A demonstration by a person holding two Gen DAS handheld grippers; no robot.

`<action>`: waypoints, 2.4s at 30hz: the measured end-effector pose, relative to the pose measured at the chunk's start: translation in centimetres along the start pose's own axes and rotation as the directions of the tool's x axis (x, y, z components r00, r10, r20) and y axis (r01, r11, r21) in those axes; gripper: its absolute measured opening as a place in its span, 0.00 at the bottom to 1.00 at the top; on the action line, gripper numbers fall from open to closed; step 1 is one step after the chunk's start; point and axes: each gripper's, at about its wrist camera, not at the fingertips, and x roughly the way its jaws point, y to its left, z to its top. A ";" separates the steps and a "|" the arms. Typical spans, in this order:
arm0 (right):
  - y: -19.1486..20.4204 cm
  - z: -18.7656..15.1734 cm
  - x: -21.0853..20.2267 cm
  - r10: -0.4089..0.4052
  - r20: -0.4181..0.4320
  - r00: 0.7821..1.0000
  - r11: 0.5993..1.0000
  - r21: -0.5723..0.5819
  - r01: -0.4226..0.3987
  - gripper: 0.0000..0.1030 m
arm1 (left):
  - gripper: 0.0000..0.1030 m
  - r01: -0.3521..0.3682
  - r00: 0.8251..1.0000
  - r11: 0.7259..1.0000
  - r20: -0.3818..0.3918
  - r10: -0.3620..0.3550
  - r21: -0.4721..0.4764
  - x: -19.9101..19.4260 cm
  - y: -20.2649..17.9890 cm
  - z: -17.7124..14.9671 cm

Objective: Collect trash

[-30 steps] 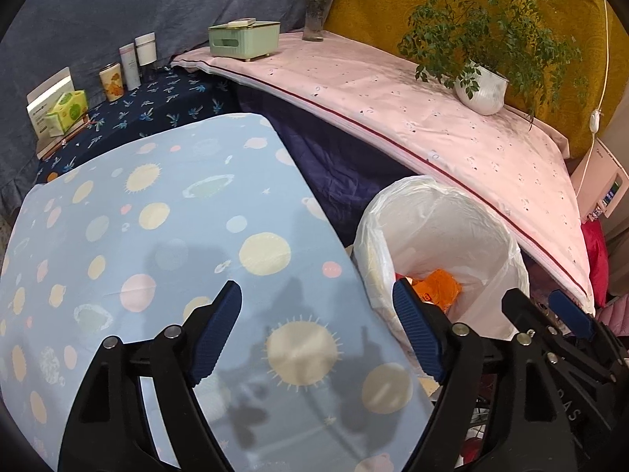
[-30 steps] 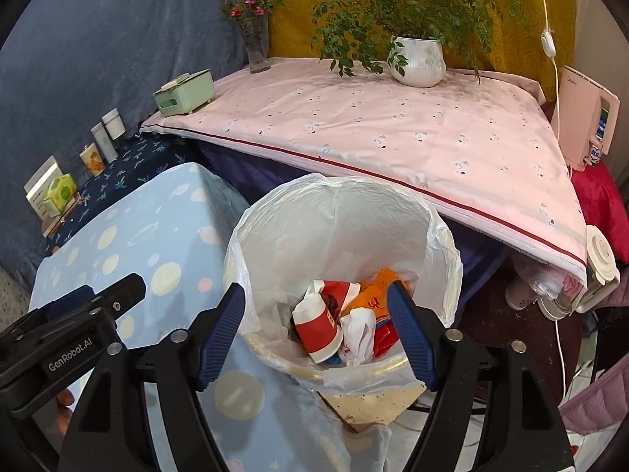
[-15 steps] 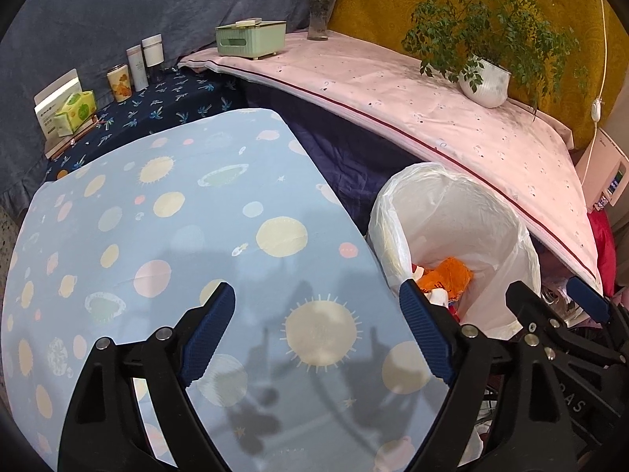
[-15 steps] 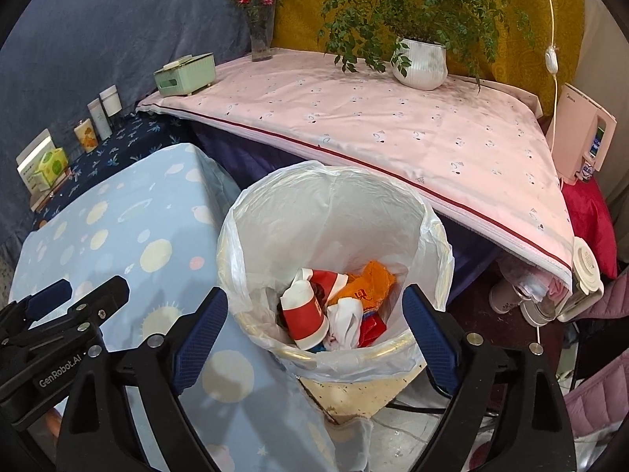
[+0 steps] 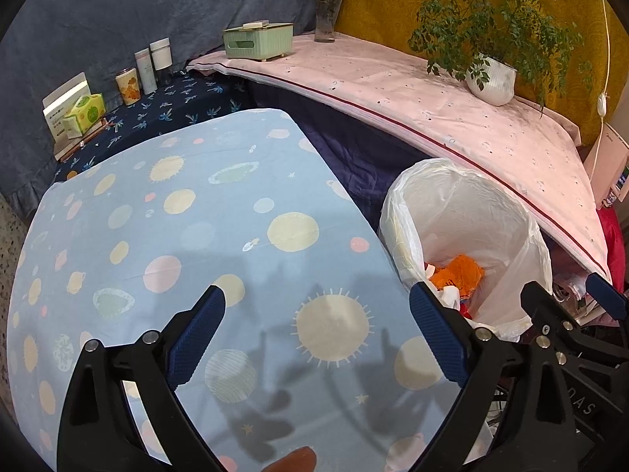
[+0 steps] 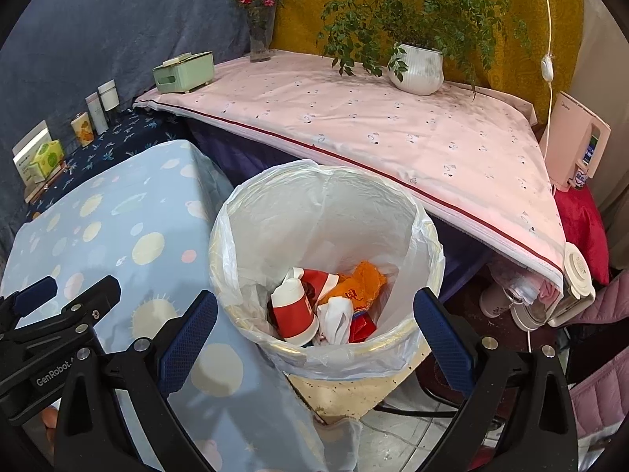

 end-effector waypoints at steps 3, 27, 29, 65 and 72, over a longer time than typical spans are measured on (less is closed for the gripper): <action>-0.1 -0.1 -0.1 -0.008 0.002 1.000 1.000 -0.007 0.008 0.94 | 0.88 -0.003 1.000 1.000 0.005 0.003 0.004 -0.1 -0.1 0.0; -1.5 -1.2 -0.2 -0.050 -0.006 0.999 0.999 -0.011 0.050 0.94 | 0.90 -0.015 1.000 0.999 0.003 0.015 0.033 0.1 -2.0 -0.6; -1.7 -1.3 -0.2 -0.052 -0.007 0.999 0.999 -0.010 0.051 0.94 | 0.90 -0.014 1.000 0.999 -0.005 0.014 0.034 0.2 -2.2 -0.6; -3.3 -2.1 0.3 -0.061 -0.023 0.998 0.998 0.010 0.061 0.94 | 0.90 -0.021 1.000 0.999 -0.021 0.022 0.049 0.7 -3.7 -1.0; -3.3 -2.1 0.3 -0.060 -0.023 0.998 0.998 0.011 0.061 0.94 | 0.90 -0.020 1.000 0.999 -0.021 0.021 0.048 0.7 -3.7 -1.0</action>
